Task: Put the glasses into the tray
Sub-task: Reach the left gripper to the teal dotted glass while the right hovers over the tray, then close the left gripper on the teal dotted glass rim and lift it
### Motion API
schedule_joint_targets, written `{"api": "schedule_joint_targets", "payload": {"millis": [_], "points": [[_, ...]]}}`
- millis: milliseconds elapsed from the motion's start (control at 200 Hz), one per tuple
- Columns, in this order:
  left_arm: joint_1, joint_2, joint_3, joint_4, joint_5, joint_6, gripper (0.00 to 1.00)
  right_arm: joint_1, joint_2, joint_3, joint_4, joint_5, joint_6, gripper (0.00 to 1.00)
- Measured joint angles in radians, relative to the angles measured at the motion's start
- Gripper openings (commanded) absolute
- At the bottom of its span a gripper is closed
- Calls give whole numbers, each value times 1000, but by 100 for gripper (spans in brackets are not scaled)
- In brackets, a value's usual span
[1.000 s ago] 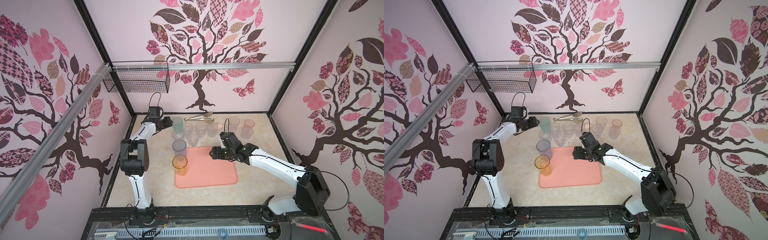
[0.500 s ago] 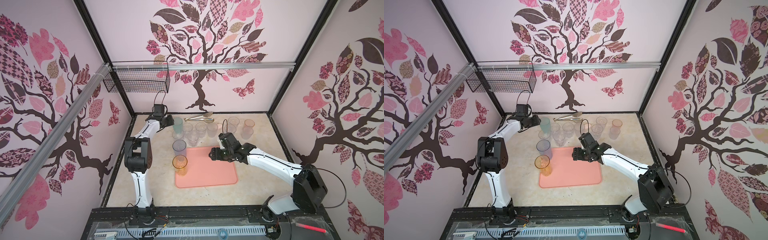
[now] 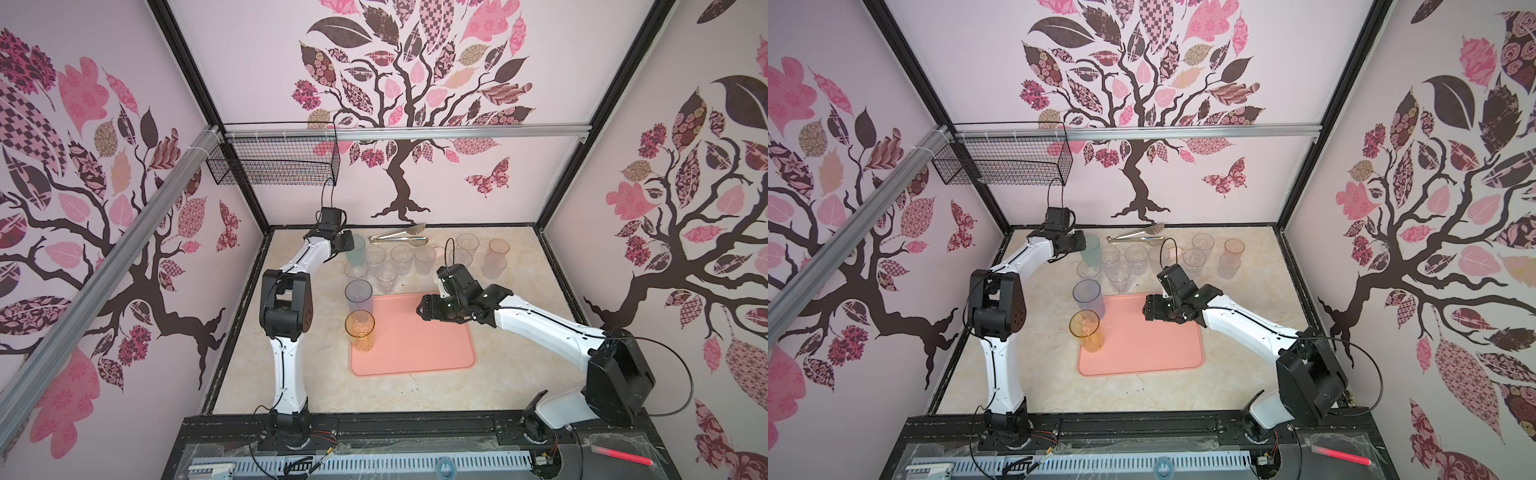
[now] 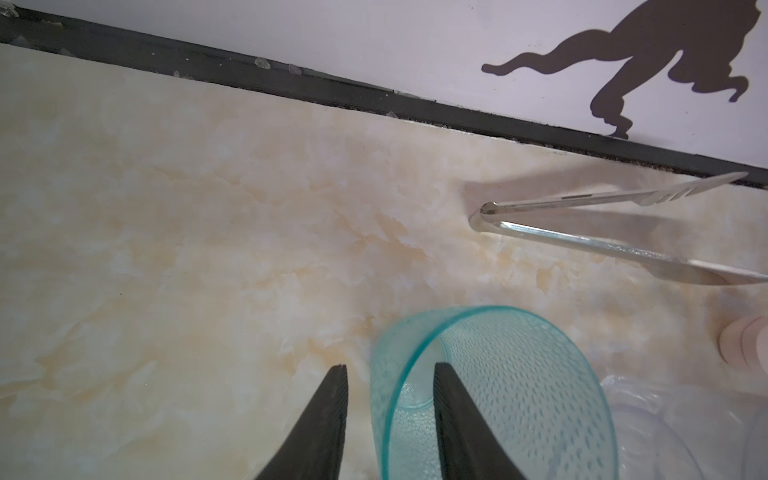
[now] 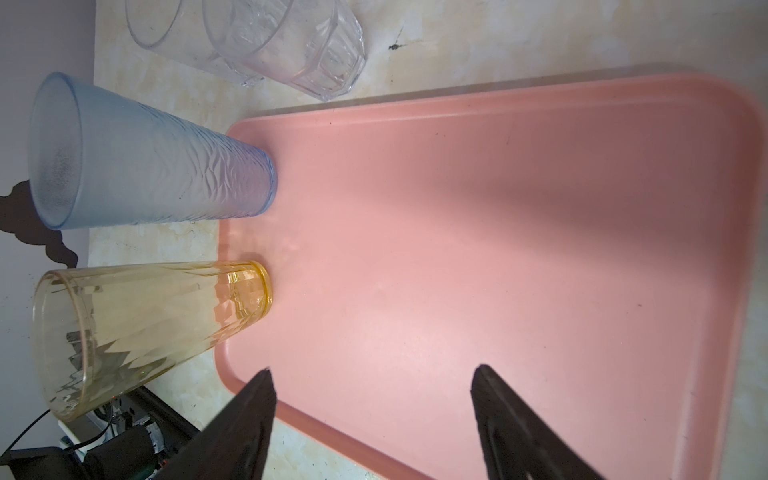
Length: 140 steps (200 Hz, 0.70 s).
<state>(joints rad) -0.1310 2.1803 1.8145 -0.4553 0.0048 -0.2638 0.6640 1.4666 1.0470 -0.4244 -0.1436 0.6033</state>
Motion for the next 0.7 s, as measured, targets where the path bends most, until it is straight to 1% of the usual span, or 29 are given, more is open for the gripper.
{"api": "schedule_joint_targets", "payload": {"millis": [85, 195, 450, 700], "points": [[-4, 19, 18, -3, -1, 2, 28, 0, 0, 0, -1, -3, 0, 78], [-10, 23, 26, -9, -8, 2, 19, 0, 0, 0, -2, -6, 0, 78], [-12, 23, 35, -18, -46, 26, 6, 0, 0, 0, -6, -13, -1, 79], [-12, 0, 34, -23, -57, 30, 0, 0, 0, 0, -7, -16, -1, 79]]}}
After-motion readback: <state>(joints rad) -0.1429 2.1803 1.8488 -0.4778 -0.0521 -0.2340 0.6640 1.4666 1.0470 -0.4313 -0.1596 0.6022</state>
